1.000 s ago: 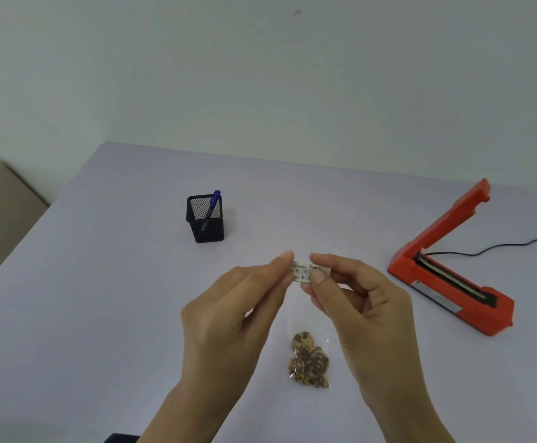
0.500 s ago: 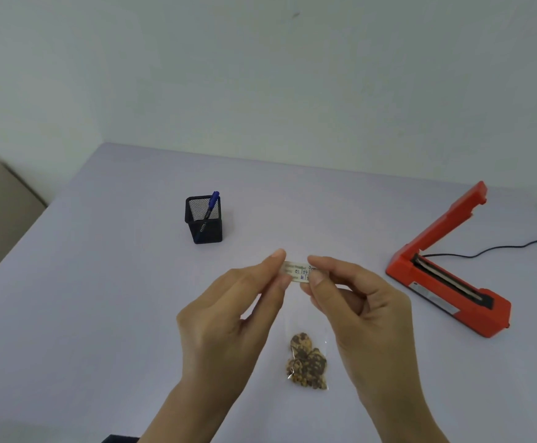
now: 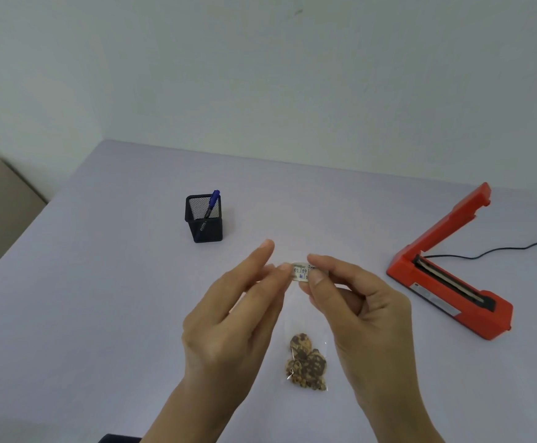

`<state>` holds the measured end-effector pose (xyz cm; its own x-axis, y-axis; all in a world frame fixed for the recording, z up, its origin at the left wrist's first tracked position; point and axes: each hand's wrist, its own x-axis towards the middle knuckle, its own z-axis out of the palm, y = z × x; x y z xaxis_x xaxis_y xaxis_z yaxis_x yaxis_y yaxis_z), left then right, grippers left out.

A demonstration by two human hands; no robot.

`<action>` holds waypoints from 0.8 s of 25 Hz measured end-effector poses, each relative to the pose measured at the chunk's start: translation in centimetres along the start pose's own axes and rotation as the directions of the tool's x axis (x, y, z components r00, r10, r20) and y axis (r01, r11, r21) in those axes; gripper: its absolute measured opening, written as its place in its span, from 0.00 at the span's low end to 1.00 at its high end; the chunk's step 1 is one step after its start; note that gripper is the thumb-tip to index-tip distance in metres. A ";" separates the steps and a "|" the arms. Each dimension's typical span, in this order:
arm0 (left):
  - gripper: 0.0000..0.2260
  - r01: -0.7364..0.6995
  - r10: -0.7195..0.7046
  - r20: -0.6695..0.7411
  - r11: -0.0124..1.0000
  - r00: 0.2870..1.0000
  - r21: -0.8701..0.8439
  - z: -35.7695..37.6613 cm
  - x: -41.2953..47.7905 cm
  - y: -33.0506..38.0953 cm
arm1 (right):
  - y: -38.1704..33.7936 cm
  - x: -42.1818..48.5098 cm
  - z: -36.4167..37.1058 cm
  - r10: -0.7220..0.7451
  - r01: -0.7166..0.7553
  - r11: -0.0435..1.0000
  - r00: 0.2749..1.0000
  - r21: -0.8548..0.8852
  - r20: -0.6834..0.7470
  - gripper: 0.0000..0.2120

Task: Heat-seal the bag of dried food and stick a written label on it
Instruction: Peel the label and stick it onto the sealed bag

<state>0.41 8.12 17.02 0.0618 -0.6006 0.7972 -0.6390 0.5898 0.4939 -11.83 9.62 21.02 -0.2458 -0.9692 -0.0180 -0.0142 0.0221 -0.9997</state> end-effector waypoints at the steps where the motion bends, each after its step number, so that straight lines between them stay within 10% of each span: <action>1: 0.05 0.033 -0.033 0.004 0.999 0.999 -0.023 0.1 0.0 0.0 | 0.1 0.0 -0.1 -0.004 0.004 1.000 1.000 0.000 0.001 0.06; 9: 0.04 0.484 -0.435 0.232 0.843 0.870 -0.235 -0.1 0.8 -0.5 | 1.3 1.1 -0.1 0.091 -0.107 0.988 0.985 0.109 0.144 0.06; 14: 0.04 0.723 -0.717 0.130 0.646 0.685 -0.244 -0.6 0.3 -3.5 | 3.7 2.8 1.3 0.179 -0.215 0.960 0.965 0.181 0.194 0.07; 20: 0.06 0.896 -0.892 0.095 0.436 0.443 -0.087 -2.1 -1.9 -10.7 | 14.2 9.7 7.6 0.278 -0.228 0.948 0.934 -0.223 0.225 0.08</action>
<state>8.75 4.09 10.93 0.5243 -0.8430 -0.1202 -0.1562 -0.2340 0.9596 -7.01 -1.36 6.50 -0.0154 -0.9542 -0.2987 -0.1733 0.2968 -0.9391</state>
